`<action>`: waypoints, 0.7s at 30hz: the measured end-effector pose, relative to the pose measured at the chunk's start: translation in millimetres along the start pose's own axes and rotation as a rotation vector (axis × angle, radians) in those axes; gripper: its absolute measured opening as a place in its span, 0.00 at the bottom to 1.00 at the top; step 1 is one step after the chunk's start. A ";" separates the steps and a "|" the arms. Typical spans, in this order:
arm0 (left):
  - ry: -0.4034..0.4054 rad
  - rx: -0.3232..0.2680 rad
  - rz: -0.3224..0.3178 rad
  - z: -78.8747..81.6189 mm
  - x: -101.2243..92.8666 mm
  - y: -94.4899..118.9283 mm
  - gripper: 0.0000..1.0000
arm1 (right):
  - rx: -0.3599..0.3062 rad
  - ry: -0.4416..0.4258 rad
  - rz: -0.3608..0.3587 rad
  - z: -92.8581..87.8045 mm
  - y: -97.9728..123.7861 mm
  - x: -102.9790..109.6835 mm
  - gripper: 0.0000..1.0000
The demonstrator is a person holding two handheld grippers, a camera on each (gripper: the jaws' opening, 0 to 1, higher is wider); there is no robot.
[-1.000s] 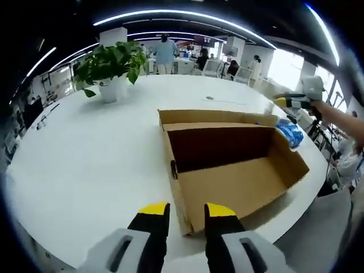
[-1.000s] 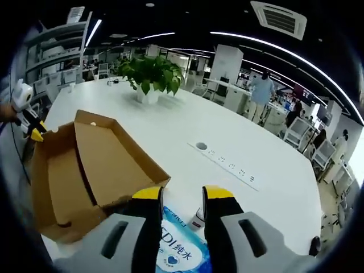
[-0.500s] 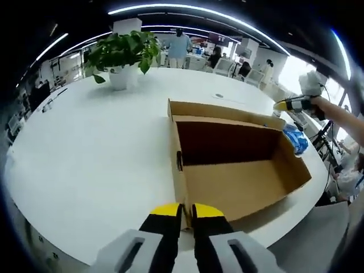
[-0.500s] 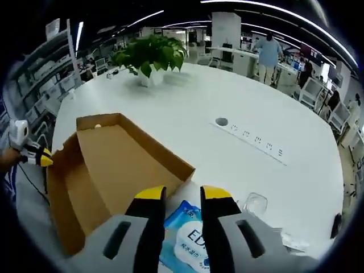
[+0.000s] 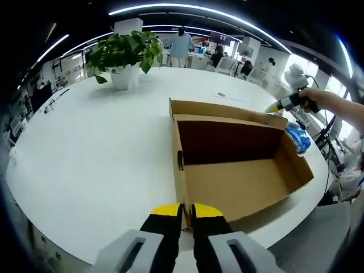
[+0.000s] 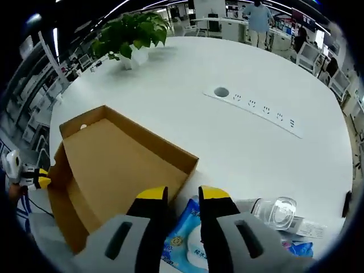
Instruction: Operate the shoe box by opening the lid, removing the specified soft item, and placing it in the target area until the item is outside and the box remains undamaged.
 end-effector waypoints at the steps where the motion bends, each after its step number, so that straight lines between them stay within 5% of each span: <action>1: -0.001 0.000 0.000 -0.1 0.0 0.0 0.06 | 0.007 -0.012 0.000 0.0 -2.1 -0.4 0.18; 9: 0.000 -0.003 -0.007 -1.0 0.6 0.3 0.06 | 0.044 -0.152 -0.009 -5.0 -20.8 -4.3 0.12; 21: 0.038 0.012 -0.040 -0.7 2.1 -0.7 0.07 | 0.013 -0.145 -0.028 -2.2 -18.7 3.5 0.04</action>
Point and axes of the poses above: the point that each gripper's makers call its tool centre point, and the gripper's own axes: y roughly backward along the fingers, x roughly to its left, z roughly out of its top, the point moved 7 cm from there along y, roughly backward along the fingers, and after that the axes turned 8 degrees about z, right-handed, at the moved point
